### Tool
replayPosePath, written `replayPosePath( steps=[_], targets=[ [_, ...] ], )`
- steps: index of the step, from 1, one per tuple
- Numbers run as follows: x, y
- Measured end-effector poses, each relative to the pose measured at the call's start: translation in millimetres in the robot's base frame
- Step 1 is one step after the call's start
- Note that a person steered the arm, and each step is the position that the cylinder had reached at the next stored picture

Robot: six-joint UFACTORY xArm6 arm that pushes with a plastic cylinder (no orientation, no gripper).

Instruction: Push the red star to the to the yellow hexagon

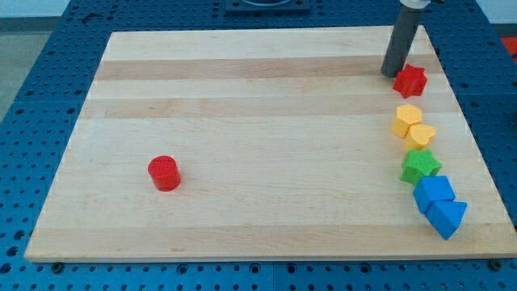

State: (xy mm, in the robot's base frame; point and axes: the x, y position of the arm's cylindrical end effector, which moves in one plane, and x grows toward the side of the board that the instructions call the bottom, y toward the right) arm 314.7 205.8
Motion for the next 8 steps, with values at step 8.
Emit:
replayPosePath(
  steps=[8],
  targets=[
    [18.5, 42.4]
  ],
)
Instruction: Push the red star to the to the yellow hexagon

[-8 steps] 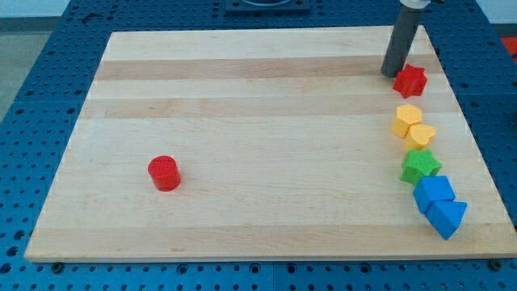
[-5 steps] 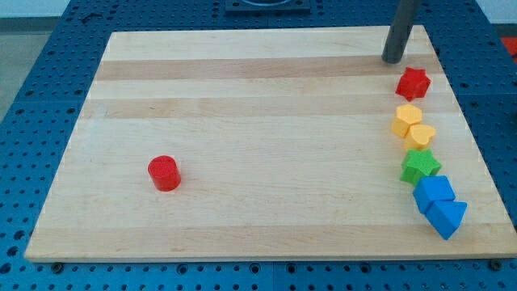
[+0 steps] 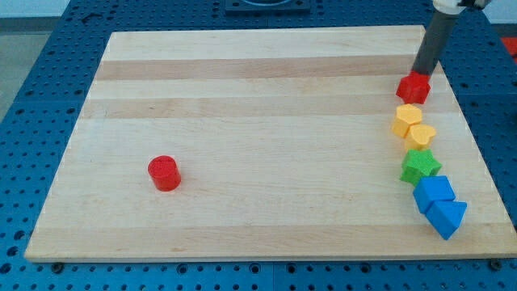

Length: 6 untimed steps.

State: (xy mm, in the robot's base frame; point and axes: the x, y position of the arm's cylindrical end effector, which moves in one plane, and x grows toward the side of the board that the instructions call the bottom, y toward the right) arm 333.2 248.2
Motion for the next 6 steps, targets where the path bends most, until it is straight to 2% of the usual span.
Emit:
replayPosePath(
  steps=[6],
  targets=[
    [25.1, -2.1]
  ],
)
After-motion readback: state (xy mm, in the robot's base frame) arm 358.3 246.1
